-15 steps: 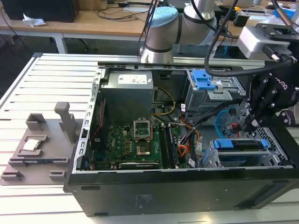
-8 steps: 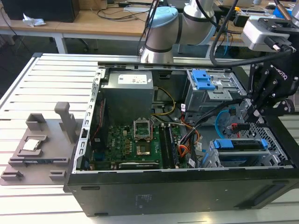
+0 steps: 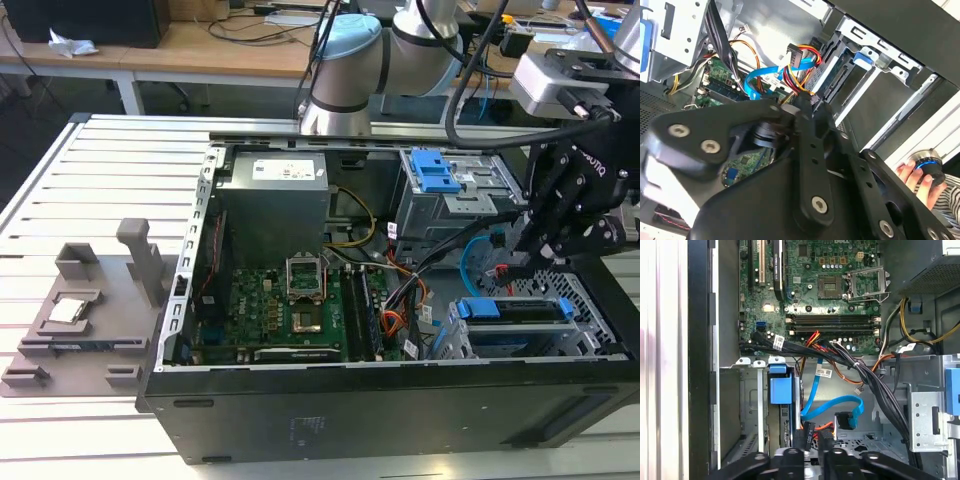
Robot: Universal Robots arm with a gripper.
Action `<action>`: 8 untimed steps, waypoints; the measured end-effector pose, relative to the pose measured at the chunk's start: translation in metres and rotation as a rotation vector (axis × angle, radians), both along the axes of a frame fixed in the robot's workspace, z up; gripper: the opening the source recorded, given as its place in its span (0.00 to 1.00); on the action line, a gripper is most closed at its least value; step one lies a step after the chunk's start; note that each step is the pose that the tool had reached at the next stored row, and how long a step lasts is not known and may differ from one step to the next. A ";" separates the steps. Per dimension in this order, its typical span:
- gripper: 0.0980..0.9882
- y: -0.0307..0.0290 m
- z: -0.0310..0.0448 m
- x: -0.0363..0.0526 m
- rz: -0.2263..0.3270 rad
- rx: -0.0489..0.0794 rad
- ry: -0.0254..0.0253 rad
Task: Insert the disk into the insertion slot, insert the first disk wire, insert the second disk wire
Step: 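Insert the first disk wire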
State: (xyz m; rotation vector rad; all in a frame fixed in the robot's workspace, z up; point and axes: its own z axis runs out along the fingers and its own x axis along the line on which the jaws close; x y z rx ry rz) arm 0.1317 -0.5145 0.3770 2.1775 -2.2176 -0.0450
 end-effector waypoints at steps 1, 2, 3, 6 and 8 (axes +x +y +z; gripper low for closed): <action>0.22 0.0000 0.0000 0.0000 0.000 0.000 -0.0001; 0.30 0.0000 -0.0002 0.0000 -0.002 0.000 0.0000; 0.30 0.0001 -0.0007 0.0000 -0.012 0.000 -0.0001; 0.30 0.0000 -0.0038 0.0000 -0.082 -0.003 0.0000; 0.30 0.0000 -0.0098 -0.0011 -0.103 -0.005 -0.0002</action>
